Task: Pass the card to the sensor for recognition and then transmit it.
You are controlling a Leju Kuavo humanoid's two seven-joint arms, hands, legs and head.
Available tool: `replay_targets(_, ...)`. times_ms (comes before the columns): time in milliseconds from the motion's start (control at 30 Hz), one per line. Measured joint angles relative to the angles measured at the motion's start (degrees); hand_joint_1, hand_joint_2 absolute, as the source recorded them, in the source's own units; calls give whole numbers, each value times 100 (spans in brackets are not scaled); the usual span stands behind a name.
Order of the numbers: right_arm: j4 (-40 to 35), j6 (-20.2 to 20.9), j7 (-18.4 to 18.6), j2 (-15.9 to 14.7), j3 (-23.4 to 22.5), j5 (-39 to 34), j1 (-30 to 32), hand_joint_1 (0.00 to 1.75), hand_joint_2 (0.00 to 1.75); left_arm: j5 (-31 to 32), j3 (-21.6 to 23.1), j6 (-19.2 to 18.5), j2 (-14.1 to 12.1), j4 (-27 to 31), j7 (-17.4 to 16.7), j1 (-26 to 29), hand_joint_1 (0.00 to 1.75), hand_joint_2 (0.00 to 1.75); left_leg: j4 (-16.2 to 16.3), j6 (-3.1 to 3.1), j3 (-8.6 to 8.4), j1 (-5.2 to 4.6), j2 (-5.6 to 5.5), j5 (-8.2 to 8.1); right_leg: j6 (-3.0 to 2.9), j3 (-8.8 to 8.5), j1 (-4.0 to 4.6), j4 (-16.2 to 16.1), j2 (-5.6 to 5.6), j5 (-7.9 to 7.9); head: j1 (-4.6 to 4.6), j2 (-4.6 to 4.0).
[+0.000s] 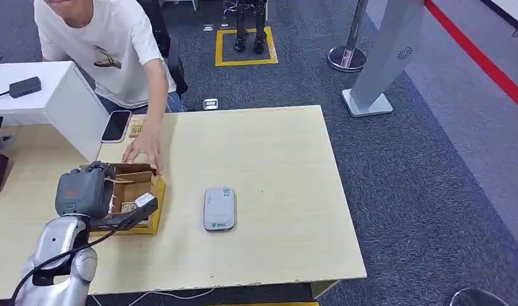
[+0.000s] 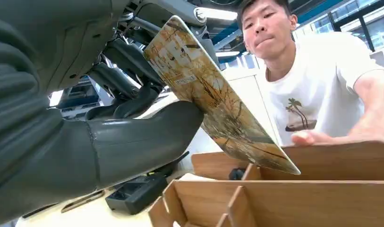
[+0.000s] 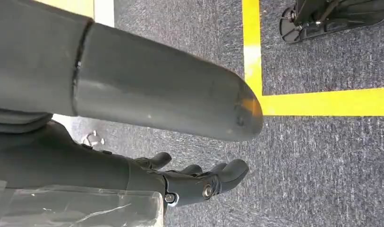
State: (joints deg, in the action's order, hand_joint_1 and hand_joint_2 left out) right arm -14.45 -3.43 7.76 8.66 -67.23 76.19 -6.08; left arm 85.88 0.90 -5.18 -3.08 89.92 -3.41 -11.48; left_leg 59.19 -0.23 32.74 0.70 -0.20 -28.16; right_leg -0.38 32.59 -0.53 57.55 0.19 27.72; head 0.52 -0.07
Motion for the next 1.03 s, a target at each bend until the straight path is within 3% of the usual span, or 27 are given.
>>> replay_targets(267,0,2,2,0,15,15,0,0,0,81,0,31,0,-24,-71,-55,175,175,0,0,0,0,0,0,0,0,0,0,-1,0,0,0)
replay_targets(1033,2,103,15,0,127,199,-3,0,0,396,-57,33,-4,-737,-63,-1194,175,175,1,0,2,0,-2,0,0,-1,0,0,-2,0,0,0)
